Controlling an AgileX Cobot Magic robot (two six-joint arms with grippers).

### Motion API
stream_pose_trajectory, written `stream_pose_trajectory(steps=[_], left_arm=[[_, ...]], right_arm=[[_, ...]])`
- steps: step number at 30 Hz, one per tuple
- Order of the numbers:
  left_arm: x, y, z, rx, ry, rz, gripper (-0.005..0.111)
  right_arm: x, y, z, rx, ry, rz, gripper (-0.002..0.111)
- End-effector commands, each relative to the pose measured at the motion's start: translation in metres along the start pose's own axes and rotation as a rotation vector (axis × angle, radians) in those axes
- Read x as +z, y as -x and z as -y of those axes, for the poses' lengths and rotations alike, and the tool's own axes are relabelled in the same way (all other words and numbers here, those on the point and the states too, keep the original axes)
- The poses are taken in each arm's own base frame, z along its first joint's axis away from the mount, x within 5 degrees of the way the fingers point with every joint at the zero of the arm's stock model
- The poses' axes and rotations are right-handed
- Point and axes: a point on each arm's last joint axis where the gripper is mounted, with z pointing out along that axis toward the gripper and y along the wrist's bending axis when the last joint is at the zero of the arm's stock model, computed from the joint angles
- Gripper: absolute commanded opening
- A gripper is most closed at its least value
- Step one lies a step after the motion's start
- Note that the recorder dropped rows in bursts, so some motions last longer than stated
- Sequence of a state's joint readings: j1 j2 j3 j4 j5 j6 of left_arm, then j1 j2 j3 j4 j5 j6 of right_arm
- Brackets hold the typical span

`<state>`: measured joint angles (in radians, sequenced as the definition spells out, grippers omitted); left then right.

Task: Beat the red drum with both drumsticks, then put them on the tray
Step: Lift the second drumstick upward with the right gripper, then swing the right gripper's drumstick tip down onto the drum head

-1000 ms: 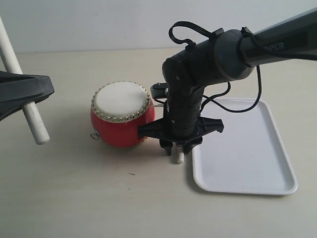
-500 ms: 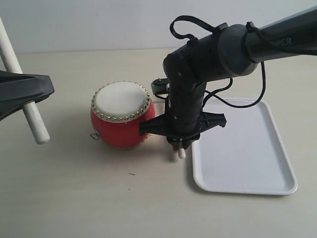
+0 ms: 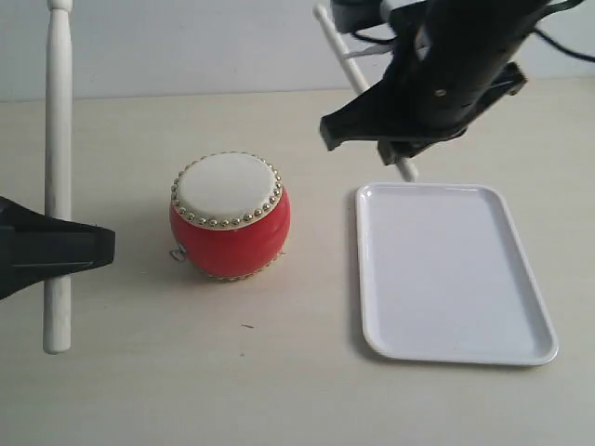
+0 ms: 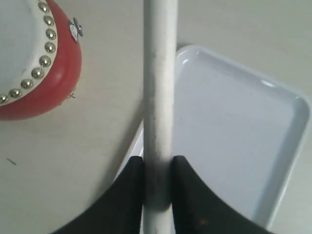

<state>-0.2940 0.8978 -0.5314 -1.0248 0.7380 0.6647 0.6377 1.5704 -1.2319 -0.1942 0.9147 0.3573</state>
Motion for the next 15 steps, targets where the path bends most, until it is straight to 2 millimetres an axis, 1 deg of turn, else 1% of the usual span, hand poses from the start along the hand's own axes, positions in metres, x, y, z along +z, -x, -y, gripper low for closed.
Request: stream_pose_trajectory(steps=[1, 2, 3, 4, 6, 9, 12, 15], left_arm=[[-0.008, 0.013, 0.000, 0.024, 0.034, -0.008, 0.000], [-0.010, 0.015, -0.001, 0.037, 0.048, -0.021, 0.000], [-0.010, 0.015, -0.002, 0.047, 0.051, -0.050, 0.000], [-0.008, 0.012, -0.004, 0.051, 0.043, -0.105, 0.000], [0.000, 0.009, -0.010, 0.056, 0.045, -0.219, 0.000], [0.006, 0.010, -0.019, 0.034, 0.084, -0.360, 0.000], [0.006, 0.015, -0.029, 0.015, 0.181, -0.478, 0.000], [0.001, 0.021, -0.036, 0.006, 0.289, -0.535, 0.000]], right_arm=[[-0.034, -0.030, 0.012, -0.025, 0.064, 0.031, 0.000], [-0.044, -0.050, 0.009, -0.025, 0.154, 0.020, 0.000], [-0.048, -0.060, 0.007, -0.035, 0.203, 0.014, 0.000], [-0.054, -0.074, 0.004, -0.046, 0.281, 0.008, 0.000], [-0.062, -0.090, 0.003, -0.069, 0.345, -0.025, 0.000], [-0.063, -0.101, 0.003, -0.095, 0.355, -0.091, 0.000], [-0.063, -0.103, 0.005, -0.136, 0.340, -0.107, 0.000], [-0.062, -0.103, 0.005, -0.171, 0.333, -0.101, 0.000]])
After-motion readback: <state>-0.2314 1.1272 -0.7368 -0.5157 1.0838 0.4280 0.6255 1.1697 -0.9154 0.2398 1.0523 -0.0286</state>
